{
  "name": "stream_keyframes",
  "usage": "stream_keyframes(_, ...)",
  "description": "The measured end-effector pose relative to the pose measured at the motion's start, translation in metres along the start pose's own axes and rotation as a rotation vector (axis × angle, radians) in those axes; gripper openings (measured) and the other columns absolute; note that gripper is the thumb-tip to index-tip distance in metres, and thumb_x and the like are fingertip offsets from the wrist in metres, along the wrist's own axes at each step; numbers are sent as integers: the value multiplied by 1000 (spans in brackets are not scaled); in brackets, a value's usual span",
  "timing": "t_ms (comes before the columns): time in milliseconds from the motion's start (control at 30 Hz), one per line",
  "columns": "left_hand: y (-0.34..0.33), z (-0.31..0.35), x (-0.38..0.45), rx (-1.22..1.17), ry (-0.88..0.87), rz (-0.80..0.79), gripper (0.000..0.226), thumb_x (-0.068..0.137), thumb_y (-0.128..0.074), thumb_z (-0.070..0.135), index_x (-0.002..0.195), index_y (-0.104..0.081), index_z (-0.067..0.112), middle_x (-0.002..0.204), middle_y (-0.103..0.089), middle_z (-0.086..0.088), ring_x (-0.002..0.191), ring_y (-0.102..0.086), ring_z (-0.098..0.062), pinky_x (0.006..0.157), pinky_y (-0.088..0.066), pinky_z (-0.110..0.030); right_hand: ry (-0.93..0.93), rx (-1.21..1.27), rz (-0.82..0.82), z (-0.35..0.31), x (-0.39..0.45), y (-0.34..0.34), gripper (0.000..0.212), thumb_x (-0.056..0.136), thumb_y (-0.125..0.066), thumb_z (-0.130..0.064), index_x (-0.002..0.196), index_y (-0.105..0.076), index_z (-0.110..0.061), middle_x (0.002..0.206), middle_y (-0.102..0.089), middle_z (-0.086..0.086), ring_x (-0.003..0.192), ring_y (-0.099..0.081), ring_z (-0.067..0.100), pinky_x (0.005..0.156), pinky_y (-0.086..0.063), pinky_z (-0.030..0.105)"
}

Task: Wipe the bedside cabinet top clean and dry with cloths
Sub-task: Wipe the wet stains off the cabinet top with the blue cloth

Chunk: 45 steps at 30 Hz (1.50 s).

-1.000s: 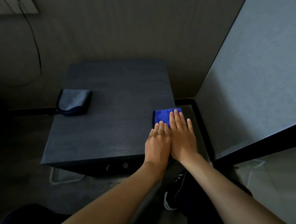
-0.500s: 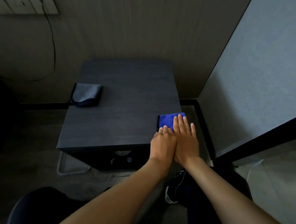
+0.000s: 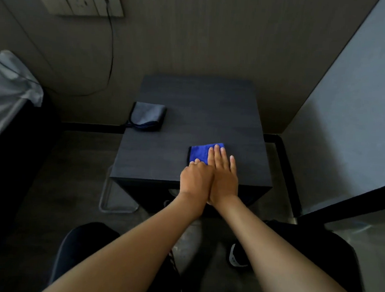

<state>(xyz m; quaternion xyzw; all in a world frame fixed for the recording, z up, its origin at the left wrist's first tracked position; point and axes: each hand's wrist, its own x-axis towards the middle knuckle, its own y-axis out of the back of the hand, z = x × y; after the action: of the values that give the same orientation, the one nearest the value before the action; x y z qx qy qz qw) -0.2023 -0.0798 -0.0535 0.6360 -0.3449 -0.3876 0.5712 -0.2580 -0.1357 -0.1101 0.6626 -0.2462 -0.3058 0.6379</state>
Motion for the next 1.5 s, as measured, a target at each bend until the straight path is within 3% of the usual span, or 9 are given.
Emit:
stream_keyframes(267, 5, -92, -3, 52, 202, -42, 28, 100, -42, 6, 118, -63, 12, 115, -67, -9, 105, -66, -26, 74, -51, -31, 104, 42, -43, -96, 26, 7, 99, 88, -52, -38, 156, 12, -5, 165, 15, 11, 151, 17, 26, 121, 9, 47)
stream_keyframes(400, 2, -126, -11, 63, 283, -39, 23, 100, -45, 7, 108, -66, 12, 109, -68, -8, 99, -67, -24, 65, -43, -27, 136, 54, -46, -134, 33, 7, 92, 92, -45, -40, 156, 12, -5, 165, 16, 10, 151, 18, 26, 120, 11, 47)
stream_keyframes(833, -14, -194, -17, -89, 487, 46, 24, 100, -46, 13, 95, -69, 11, 96, -69, -10, 87, -68, -28, 67, -52, -33, 217, 106, -33, -204, 52, 6, 77, 100, -32, -38, 156, 9, -6, 165, 13, 10, 151, 16, 25, 121, 11, 47)
stream_keyframes(1167, -16, -184, -12, -56, 528, 55, 21, 97, -49, 5, 90, -67, 11, 89, -69, -8, 81, -68, -23, 66, -53, -29, 236, 114, -12, -202, 60, 3, 62, 107, -18, -38, 157, 7, -11, 166, 10, 6, 152, 12, 22, 118, 14, 47)
stream_keyframes(1333, -18, -171, -6, -47, 481, 50, 21, 96, -51, 7, 87, -70, 11, 81, -69, -7, 73, -68, -24, 64, -56, -32, 226, 129, -9, -181, 53, 4, 72, 103, -30, -39, 157, 8, -10, 166, 12, 7, 152, 13, 22, 121, 11, 47)
stream_keyframes(1500, -9, -127, 5, 23, 335, 17, 25, 99, -45, 9, 97, -70, 11, 97, -70, -9, 89, -68, -26, 61, -43, -29, 181, 139, 22, -127, 49, 3, 74, 100, -33, -37, 157, 6, -9, 166, 9, 8, 153, 11, 21, 120, 11, 46)
